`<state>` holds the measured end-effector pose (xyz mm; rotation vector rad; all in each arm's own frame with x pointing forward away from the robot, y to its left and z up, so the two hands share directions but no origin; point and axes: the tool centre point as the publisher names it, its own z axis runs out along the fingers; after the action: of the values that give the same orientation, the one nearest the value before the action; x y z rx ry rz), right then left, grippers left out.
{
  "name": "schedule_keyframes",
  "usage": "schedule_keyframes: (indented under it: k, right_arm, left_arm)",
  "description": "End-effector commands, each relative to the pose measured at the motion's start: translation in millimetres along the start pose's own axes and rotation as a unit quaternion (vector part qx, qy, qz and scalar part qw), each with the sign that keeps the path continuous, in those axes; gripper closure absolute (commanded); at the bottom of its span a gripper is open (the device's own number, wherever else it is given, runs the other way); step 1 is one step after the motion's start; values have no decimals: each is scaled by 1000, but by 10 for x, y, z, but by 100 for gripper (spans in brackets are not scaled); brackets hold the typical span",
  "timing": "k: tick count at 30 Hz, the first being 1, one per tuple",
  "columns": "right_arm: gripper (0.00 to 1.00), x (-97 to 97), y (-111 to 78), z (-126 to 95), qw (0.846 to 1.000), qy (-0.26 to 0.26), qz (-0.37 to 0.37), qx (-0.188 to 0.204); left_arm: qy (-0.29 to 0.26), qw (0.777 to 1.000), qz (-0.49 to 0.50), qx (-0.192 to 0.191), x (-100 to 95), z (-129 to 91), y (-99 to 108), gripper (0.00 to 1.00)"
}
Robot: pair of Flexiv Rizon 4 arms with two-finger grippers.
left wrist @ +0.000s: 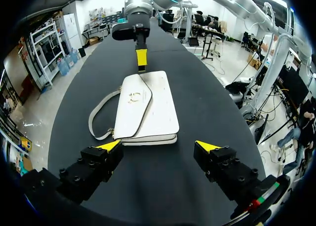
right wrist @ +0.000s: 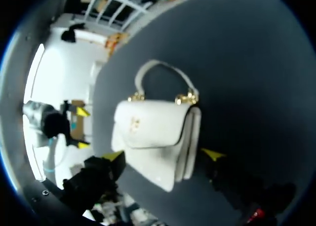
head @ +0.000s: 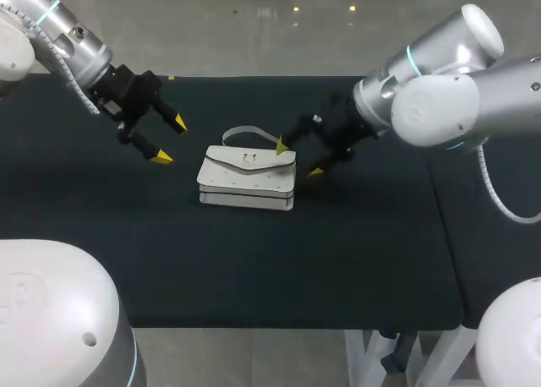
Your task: Pick up the bag, open it, inspect its contents, close it, and place it on the opposite side
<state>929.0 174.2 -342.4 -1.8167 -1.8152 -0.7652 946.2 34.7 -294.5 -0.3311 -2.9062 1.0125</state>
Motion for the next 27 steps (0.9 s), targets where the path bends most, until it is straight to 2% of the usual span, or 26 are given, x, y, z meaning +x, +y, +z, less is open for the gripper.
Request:
schedule_keyframes:
  k: [1, 7, 16, 19, 22, 27]
  right_arm:
    - [0, 214, -177, -368, 997, -58, -50, -8]
    - [0, 373, -311, -551, 980, -112, -163, 4]
    - [0, 439, -414, -647, 942, -185, -281, 11]
    - [0, 468, -440, -668, 921, -215, -325, 7]
    - [0, 497, -501, -689, 893, -247, -377, 6]
    - [0, 497, -501, -689, 893, -247, -377, 6]
  left_arm:
    - [0, 1000, 1, 1, -5, 7, 9, 0]
    - [0, 1000, 1, 1, -5, 7, 9, 0]
    - [0, 1000, 1, 1, -5, 7, 9, 0]
    - [0, 1000, 1, 1, -5, 7, 9, 0]
    - [0, 1000, 1, 1, -5, 7, 9, 0]
    - [0, 1000, 1, 1, -5, 7, 9, 0]
